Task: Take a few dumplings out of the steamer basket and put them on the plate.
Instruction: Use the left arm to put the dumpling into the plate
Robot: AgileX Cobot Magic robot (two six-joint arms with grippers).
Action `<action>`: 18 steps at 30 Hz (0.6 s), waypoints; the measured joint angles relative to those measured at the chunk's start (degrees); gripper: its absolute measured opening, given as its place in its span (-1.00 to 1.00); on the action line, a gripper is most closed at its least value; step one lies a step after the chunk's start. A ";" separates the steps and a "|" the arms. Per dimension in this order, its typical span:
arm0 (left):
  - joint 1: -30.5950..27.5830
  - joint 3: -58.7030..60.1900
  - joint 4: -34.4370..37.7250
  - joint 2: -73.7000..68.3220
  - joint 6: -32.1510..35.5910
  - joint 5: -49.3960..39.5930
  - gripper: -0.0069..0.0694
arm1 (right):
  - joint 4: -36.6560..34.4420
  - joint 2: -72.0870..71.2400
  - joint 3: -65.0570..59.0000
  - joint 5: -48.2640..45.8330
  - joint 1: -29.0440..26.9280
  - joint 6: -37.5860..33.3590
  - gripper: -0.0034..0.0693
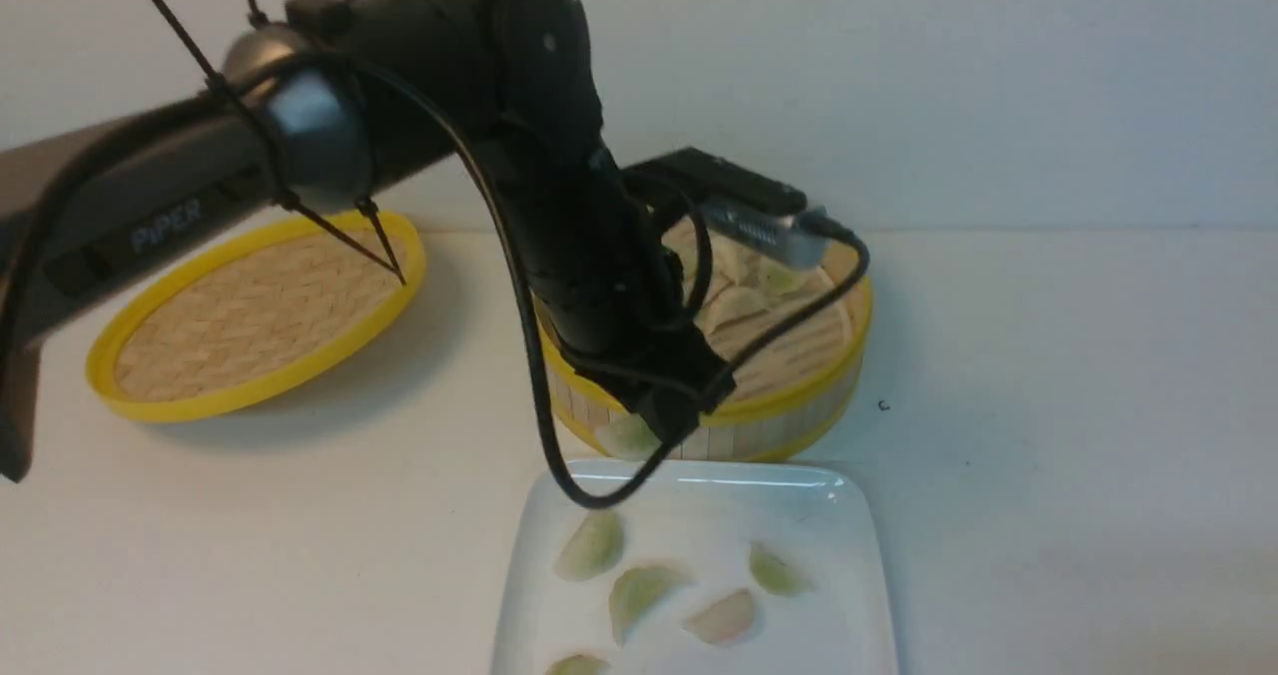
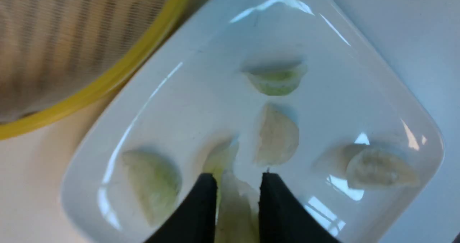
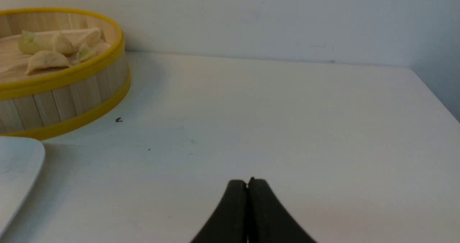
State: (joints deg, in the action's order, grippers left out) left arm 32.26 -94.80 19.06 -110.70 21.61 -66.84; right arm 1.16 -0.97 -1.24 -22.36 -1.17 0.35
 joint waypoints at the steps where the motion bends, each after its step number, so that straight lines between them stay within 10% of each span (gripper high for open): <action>1: 0.76 0.40 0.00 -0.48 0.07 1.79 -0.47 | -0.51 0.00 0.00 0.26 0.00 0.00 -0.95; 18: 3.14 0.91 -1.14 -13.42 0.54 11.12 -0.34 | -39.69 0.00 -0.44 19.46 0.00 0.43 -0.95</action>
State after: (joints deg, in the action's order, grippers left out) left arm 35.40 -93.88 17.92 -124.13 22.15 -55.72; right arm -38.53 -0.97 -1.69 -2.90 -1.17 0.78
